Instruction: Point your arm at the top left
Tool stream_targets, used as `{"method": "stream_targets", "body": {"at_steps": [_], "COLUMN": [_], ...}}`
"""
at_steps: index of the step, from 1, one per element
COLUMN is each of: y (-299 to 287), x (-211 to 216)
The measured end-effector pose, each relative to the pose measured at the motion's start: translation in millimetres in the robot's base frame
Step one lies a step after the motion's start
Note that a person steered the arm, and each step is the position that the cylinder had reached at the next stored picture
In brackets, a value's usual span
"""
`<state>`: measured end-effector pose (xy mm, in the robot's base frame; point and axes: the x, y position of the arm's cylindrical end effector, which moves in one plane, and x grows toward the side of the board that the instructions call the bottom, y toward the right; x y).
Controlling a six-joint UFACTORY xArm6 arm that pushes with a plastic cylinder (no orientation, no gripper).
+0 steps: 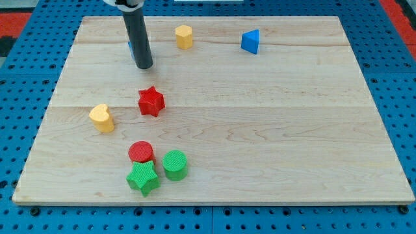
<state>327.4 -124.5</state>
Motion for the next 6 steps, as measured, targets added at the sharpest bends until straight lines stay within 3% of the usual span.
{"method": "stream_targets", "body": {"at_steps": [1, 2, 3, 4, 5, 6], "y": [-18, -26, -56, -116, -139, -118], "x": [-55, -46, -2, 6, -98, -136]}}
